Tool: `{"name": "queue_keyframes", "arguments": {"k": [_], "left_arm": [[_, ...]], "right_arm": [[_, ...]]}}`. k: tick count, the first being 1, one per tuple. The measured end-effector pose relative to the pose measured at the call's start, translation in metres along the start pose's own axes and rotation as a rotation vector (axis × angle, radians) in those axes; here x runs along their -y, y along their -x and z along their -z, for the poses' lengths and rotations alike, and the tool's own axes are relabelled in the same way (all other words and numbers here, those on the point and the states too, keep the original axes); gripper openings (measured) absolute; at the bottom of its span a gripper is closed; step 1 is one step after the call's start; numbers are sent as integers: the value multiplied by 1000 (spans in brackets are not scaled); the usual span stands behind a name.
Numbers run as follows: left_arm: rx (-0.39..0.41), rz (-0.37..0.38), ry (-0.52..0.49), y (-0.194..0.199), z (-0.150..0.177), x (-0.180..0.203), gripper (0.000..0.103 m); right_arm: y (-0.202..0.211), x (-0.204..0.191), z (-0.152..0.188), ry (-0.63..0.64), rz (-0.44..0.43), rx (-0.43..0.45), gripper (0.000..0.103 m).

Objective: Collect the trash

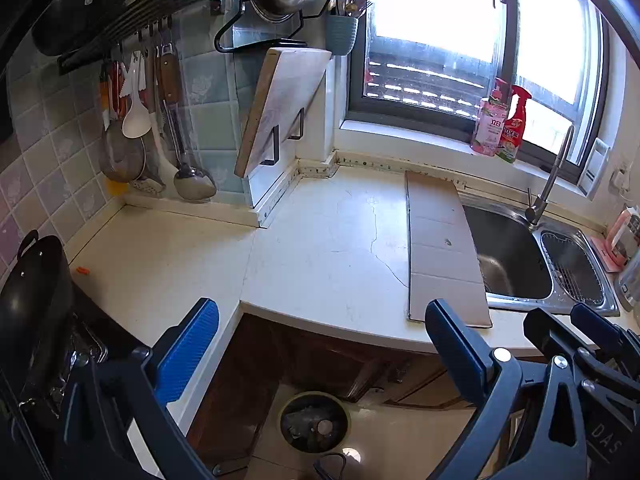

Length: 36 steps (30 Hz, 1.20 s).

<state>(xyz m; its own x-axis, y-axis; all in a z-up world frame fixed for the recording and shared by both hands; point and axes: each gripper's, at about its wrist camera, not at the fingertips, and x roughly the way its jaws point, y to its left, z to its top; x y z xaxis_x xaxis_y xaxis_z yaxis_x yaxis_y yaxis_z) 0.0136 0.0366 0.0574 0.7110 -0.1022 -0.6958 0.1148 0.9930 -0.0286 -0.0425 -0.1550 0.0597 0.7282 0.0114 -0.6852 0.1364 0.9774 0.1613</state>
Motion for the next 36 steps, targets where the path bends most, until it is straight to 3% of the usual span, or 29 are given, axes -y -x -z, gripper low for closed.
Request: {"name": "queue_keyframes", "arguments": {"k": [36], "left_arm": [[-12, -16, -19, -22, -15, 8, 102]], "right_arm": [[-20, 4, -9, -39, 31, -9, 75]]}}
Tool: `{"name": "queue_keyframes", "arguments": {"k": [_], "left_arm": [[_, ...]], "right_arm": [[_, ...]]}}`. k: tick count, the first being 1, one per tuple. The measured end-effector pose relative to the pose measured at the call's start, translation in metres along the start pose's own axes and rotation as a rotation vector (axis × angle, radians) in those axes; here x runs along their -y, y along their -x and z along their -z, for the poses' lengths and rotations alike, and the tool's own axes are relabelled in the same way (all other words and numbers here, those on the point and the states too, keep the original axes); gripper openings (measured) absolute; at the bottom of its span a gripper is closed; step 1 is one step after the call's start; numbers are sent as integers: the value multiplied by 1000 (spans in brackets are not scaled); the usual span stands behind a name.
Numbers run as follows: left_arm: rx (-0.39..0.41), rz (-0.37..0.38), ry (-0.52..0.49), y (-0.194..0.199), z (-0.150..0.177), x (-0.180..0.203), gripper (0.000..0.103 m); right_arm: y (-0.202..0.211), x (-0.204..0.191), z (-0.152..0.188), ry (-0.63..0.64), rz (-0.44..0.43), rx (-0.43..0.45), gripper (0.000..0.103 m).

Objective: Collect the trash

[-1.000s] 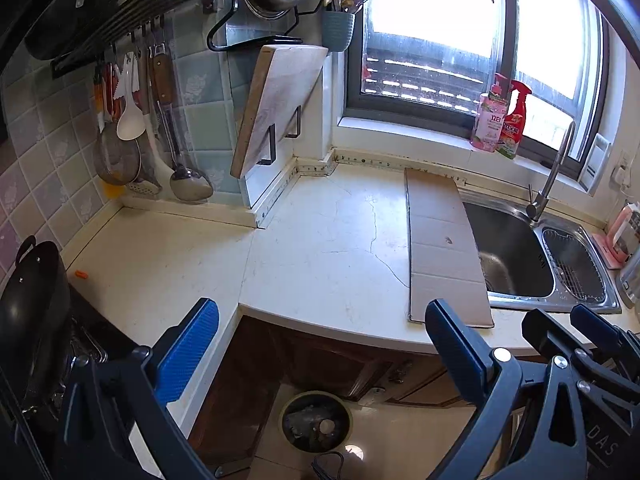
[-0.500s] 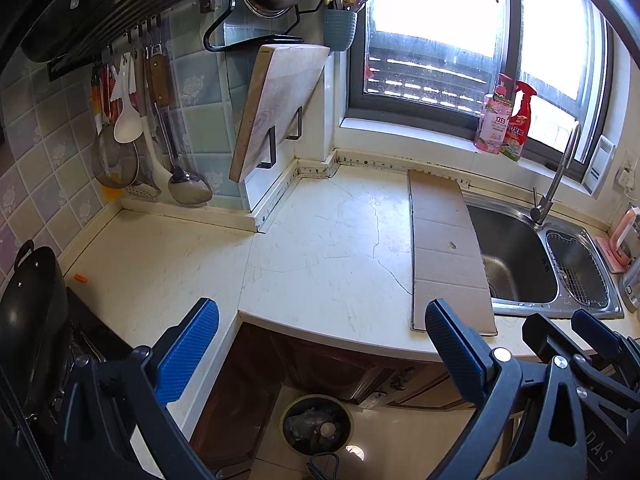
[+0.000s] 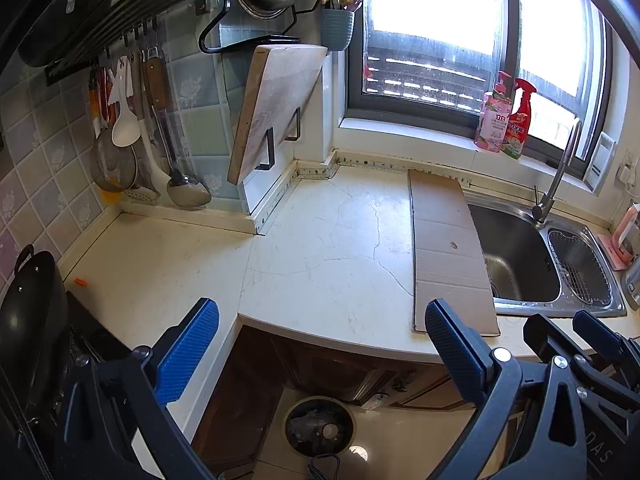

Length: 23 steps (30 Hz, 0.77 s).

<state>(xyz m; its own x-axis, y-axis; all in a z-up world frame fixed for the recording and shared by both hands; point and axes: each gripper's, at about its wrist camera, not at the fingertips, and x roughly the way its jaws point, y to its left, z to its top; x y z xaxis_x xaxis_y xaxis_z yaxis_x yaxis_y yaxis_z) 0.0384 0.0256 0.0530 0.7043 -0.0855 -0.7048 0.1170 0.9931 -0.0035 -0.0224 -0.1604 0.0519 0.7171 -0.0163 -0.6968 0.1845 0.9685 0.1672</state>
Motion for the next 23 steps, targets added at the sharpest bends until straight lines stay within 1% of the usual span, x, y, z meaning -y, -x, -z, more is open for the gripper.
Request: {"name": "queue_keyframes", "arguments": {"k": [15, 23], "left_arm": [[-14, 4, -2, -1, 3, -2, 102], [-5, 0, -7, 1, 5, -5, 102]], "right_arm": [[0, -1, 5, -9, -3, -12, 75], [1, -5, 8, -14, -4, -9, 75]]}}
